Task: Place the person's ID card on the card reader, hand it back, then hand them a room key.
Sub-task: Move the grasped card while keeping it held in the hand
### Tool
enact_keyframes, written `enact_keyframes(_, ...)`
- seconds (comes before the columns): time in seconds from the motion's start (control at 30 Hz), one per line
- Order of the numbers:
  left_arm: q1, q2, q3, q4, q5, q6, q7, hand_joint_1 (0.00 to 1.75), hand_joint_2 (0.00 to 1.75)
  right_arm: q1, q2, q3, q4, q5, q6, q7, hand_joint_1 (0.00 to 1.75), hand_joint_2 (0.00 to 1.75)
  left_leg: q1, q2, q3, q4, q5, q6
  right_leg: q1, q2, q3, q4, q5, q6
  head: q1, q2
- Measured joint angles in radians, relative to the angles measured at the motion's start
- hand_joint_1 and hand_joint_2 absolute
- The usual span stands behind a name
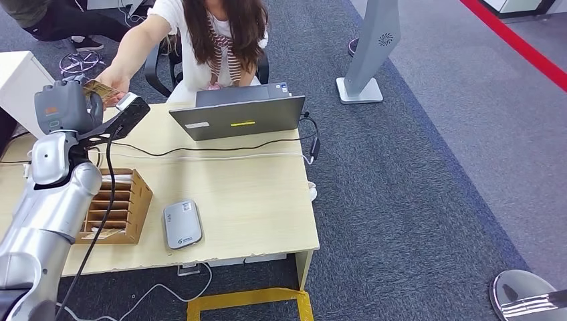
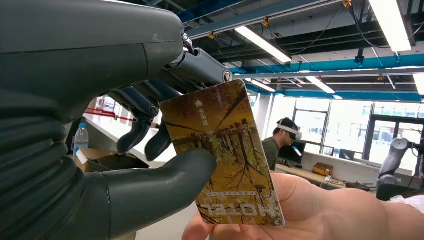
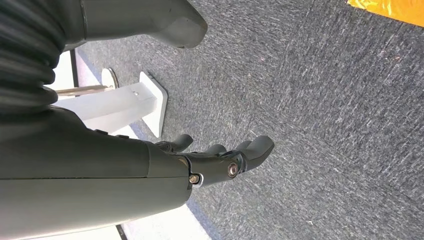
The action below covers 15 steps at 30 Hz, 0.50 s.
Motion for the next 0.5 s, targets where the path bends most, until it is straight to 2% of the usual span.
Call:
enact_keyframes(0.37,0.002,0.002,0.000,0.000,0.005,-0.001,-0.002,1.75,1.75,0.000,0.000,0.001,0.000,0.000,0.000,0.000,0.00,1.75,0.000,0.000,0.000,0.000,0.000,0.000,0.000,0.000,0.000,0.000,0.000,0.000,0.000,0.000)
enact_keyframes(0.5,0.013,0.002,0.000,-0.003,0.031,-0.001,-0.032,1.75,1.75,0.000,0.000,0.001,0.000,0.001,0.000,-0.001,0.00,1.75,0.000,0.000,0.000,0.000,0.000,0.000,0.000,0.000,0.000,0.000,0.000,0.000,0.000,0.000)
